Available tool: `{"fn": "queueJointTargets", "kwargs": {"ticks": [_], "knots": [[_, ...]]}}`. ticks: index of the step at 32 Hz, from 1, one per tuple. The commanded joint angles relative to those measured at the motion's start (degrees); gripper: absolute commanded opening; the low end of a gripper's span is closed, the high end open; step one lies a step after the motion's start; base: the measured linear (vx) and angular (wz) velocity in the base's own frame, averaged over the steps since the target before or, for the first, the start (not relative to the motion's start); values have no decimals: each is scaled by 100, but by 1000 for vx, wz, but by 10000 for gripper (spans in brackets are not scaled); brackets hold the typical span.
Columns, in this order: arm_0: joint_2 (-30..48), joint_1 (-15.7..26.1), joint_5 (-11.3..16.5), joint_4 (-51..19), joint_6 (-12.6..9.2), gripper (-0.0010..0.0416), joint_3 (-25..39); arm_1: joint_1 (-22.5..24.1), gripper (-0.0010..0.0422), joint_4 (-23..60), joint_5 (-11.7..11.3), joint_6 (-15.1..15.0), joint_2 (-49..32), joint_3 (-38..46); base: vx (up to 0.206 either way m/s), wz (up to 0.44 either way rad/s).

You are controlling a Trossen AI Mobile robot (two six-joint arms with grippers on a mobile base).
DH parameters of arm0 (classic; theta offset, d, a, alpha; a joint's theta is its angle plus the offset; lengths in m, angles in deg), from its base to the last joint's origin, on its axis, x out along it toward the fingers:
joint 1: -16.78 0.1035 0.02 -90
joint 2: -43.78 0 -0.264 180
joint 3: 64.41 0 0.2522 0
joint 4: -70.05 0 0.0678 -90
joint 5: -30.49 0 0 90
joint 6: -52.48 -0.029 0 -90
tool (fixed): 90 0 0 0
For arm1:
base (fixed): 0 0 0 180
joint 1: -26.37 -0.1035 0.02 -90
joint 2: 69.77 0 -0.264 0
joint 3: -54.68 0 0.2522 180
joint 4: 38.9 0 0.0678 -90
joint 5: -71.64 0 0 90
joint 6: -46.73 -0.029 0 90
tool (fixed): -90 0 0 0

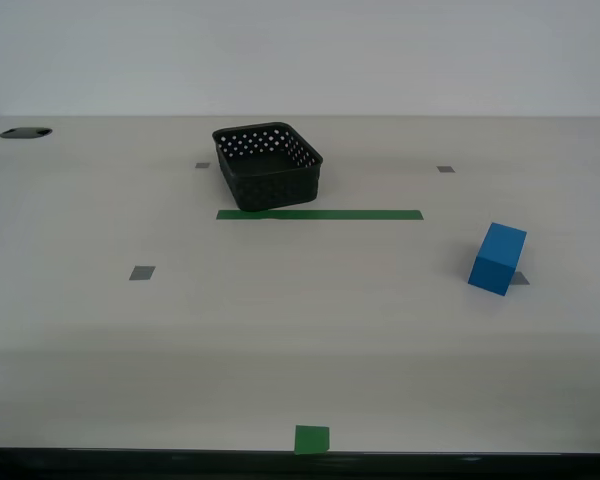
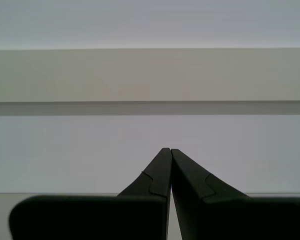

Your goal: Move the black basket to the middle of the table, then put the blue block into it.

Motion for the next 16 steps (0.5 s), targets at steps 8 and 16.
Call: {"fn": "queueJointTargets", "kwargs": {"ticks": [8, 16], "knots": [[0, 0, 0, 15, 2, 1, 4, -2, 0, -17, -2, -2, 0, 2, 0, 0], [0, 0, 0, 15, 0, 1, 4, -2, 0, -9, -2, -2, 2, 2, 0, 0]]}}
